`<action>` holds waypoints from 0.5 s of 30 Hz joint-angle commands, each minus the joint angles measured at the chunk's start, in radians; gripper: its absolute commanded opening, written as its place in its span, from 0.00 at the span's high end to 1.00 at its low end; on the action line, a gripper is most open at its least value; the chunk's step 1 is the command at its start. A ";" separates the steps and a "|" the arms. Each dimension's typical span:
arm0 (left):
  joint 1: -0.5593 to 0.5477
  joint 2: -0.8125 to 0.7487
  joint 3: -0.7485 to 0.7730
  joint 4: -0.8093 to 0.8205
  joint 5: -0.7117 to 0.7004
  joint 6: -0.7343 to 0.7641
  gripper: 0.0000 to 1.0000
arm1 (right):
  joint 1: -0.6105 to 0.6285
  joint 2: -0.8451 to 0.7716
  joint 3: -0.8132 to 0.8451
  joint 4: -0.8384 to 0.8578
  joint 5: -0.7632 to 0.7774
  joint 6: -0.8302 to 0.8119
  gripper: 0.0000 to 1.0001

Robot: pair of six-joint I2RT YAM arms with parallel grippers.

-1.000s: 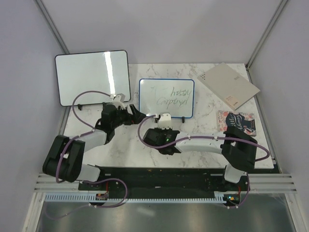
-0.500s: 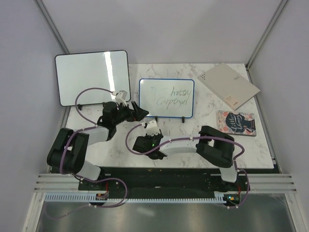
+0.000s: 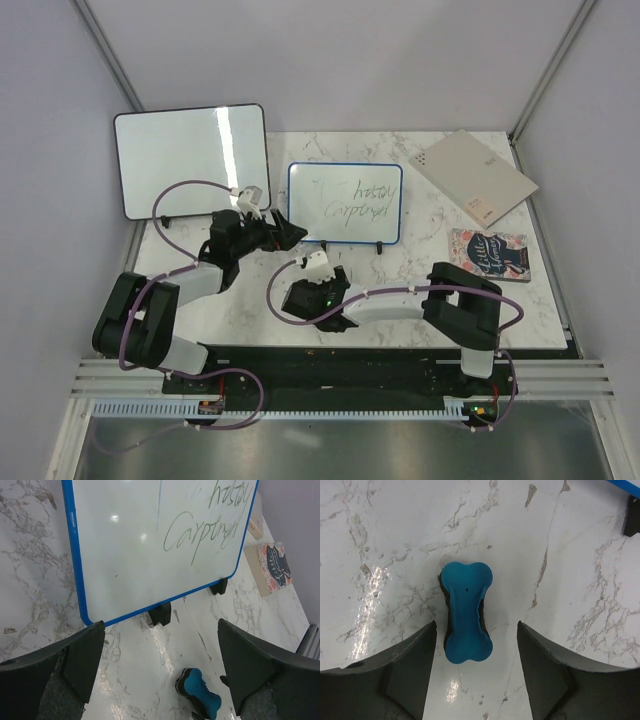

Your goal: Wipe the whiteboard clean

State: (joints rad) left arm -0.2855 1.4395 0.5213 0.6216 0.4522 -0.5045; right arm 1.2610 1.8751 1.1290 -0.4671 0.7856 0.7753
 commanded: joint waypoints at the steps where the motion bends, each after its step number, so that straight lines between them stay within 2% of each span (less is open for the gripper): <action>1: 0.005 -0.005 -0.004 -0.008 0.013 0.044 0.01 | -0.015 -0.094 -0.064 0.152 -0.049 -0.067 0.29; 5: 0.005 -0.011 -0.015 -0.008 0.013 0.053 0.01 | -0.049 -0.148 -0.135 0.215 -0.091 -0.074 0.32; 12: 0.006 -0.007 -0.017 0.006 0.000 0.057 0.01 | -0.092 -0.119 -0.160 0.291 -0.135 -0.090 0.36; 15: 0.009 -0.002 -0.001 0.006 -0.010 0.066 0.01 | -0.100 -0.085 -0.147 0.297 -0.144 -0.082 0.44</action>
State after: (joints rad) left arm -0.2852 1.4395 0.5095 0.6048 0.4496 -0.4847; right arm 1.1687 1.7607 0.9779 -0.2310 0.6678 0.6987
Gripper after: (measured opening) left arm 0.993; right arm 0.612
